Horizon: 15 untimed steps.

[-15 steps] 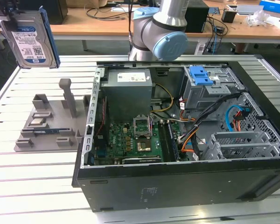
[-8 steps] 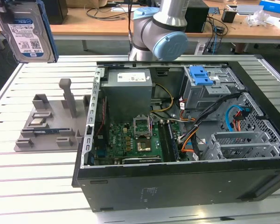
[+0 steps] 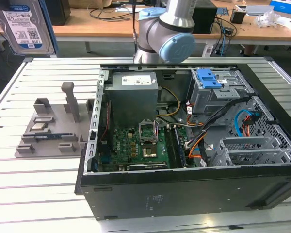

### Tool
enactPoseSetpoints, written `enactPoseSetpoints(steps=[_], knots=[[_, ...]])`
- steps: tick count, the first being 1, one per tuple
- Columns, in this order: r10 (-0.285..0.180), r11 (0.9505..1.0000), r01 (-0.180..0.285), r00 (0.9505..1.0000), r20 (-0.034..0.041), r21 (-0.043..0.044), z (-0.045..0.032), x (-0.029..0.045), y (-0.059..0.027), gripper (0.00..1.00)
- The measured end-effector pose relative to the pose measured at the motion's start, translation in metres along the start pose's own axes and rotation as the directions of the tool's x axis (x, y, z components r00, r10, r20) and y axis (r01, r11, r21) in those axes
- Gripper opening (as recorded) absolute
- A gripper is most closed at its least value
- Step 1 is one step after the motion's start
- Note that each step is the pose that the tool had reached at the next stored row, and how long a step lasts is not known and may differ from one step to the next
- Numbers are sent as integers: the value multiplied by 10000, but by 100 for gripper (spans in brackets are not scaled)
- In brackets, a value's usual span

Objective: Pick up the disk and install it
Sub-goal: 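Pick up the disk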

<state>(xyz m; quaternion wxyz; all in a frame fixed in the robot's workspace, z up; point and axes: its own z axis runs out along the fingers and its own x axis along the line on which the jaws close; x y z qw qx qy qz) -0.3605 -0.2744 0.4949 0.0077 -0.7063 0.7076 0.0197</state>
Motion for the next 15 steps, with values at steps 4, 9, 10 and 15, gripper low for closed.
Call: enactPoseSetpoints(steps=[4, 9, 10, 15], knots=[[-3, 10000, 3, 9998, 210, -2, -46, 10, 1, 36], [-4, 10000, 4, 9998, 209, -1, -113, 7, 2, 36], [-3, 10000, 3, 9998, 209, 0, -113, 7, 2, 36], [-5, 10000, 5, 9998, 209, -2, -114, 8, -19, 36]])
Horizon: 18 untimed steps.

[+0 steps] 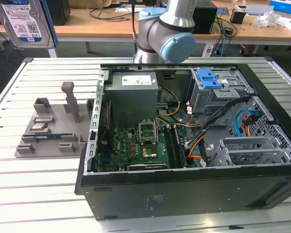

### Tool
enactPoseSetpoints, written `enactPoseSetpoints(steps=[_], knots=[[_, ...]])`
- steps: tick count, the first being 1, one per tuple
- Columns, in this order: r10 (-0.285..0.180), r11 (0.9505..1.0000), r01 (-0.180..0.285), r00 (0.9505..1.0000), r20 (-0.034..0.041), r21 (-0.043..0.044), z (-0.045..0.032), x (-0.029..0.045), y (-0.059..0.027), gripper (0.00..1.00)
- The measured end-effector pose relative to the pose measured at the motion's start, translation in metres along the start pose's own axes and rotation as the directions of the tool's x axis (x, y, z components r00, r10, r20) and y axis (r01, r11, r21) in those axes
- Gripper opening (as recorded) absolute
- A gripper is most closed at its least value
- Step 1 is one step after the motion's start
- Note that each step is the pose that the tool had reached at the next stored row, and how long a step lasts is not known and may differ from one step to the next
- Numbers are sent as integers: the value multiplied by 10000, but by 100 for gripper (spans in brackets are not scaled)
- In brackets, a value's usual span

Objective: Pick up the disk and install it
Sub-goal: 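Pick up the disk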

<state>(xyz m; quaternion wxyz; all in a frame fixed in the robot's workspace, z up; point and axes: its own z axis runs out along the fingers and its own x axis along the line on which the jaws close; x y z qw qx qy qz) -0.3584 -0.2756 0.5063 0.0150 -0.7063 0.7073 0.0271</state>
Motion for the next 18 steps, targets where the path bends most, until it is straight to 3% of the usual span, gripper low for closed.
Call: enactPoseSetpoints(steps=[3, 14, 18], knots=[[2, 10000, -2, 10000, 0, 1, -1, -1, -59, 36], [1, 10000, -1, 10000, 0, 1, -8, -1, -497, 36], [1, 10000, -1, 10000, 0, 1, -10, -1, -603, 36]])
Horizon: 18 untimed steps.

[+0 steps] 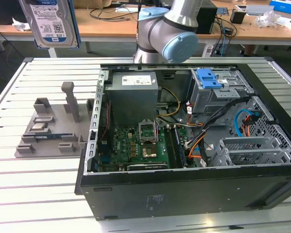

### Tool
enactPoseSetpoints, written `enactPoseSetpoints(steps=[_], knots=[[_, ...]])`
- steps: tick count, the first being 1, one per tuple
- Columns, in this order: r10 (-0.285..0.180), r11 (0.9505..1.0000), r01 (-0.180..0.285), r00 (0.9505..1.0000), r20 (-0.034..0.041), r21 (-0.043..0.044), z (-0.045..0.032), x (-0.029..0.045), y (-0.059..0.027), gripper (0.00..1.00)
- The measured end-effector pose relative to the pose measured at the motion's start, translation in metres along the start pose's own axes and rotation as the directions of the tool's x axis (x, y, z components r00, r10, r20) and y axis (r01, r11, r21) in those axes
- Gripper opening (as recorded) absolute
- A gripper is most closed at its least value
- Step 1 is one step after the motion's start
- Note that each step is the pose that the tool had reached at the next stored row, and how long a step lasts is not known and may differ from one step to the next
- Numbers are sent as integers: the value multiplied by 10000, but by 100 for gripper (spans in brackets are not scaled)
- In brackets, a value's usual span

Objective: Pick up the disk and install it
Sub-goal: 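Pick up the disk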

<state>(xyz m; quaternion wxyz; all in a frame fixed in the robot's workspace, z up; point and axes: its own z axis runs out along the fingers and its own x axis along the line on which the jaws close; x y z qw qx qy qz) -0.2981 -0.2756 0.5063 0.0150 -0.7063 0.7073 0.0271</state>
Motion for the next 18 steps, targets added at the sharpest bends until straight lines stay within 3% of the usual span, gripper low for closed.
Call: enactPoseSetpoints(steps=[8, 11, 18], knots=[[0, 10000, 0, 10000, 0, 0, -4, -1, -236, 36], [1, 10000, -1, 10000, 0, 0, -6, -1, -389, 36], [1, 10000, -1, 10000, 0, 1, -10, -2, -614, 36]])
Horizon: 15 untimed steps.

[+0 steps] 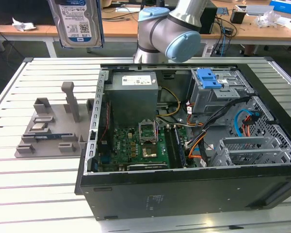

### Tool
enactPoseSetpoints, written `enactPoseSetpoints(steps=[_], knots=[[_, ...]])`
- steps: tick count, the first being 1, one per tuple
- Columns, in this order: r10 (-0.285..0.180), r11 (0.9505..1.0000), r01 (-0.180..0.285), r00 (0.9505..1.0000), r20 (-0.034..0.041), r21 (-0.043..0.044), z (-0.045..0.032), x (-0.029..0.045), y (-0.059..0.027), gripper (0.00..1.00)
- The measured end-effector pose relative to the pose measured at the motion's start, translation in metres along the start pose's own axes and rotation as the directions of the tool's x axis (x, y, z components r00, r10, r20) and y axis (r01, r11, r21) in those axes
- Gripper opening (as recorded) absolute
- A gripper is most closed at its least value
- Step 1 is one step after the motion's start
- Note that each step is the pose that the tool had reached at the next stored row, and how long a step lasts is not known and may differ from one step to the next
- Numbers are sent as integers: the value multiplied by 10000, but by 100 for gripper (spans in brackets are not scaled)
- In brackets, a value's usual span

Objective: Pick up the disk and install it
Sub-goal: 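Pick up the disk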

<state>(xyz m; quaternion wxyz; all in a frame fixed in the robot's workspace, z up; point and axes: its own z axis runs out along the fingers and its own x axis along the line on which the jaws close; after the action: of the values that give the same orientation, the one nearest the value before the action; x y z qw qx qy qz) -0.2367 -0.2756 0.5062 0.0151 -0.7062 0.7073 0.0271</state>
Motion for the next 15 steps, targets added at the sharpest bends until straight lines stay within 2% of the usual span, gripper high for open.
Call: enactPoseSetpoints(steps=[2, 10, 15], knots=[[-1, 10000, 1, 10000, 0, -1, -2, 0, -106, 36], [0, 10000, 0, 10000, 0, -1, -7, -1, -365, 36], [-1, 10000, 1, 10000, -1, -3, -9, -1, -496, 36]])
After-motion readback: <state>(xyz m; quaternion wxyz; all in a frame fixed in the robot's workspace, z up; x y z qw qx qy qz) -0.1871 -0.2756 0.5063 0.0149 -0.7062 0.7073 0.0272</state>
